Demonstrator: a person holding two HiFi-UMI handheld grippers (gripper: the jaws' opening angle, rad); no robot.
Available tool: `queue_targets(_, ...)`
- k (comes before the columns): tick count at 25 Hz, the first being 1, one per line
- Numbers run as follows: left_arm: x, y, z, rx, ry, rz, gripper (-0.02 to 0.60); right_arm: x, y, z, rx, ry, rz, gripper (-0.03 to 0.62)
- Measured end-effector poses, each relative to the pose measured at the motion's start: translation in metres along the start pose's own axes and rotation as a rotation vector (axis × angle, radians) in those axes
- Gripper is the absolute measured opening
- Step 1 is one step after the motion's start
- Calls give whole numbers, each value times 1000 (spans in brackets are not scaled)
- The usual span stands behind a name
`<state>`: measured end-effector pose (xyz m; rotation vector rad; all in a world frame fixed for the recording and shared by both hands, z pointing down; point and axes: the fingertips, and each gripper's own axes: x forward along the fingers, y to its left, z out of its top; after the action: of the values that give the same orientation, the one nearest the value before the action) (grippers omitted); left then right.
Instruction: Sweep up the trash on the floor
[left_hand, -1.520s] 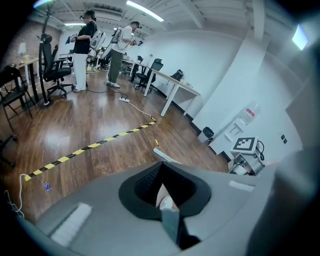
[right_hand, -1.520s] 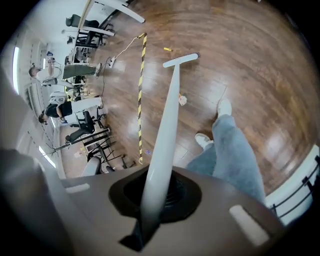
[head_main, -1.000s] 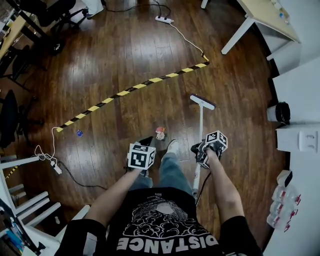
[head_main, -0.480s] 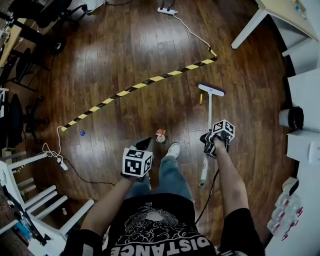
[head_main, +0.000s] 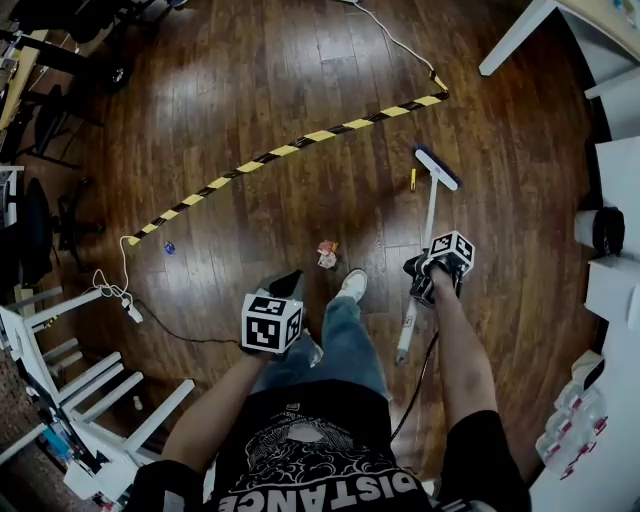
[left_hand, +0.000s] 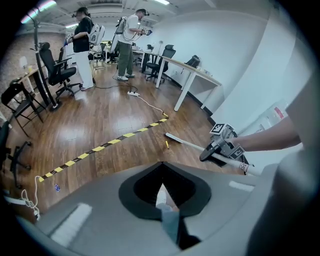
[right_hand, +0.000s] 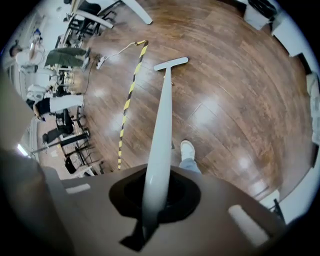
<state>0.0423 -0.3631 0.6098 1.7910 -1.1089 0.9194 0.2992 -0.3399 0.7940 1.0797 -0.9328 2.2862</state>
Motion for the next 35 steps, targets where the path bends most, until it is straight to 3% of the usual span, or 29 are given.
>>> queue_targets(8, 1, -4, -16, 2, 16, -8, 5, 16, -33, -44, -155, 139, -161, 0)
queue_targets(20, -18, 12, -44, -15, -13, -26, 5, 32, -57, -121, -228, 285, -264, 0)
queue_targets(35, -69, 92, -116, -35, -64, -57, 5, 93, -38, -248, -243, 331, -268, 0)
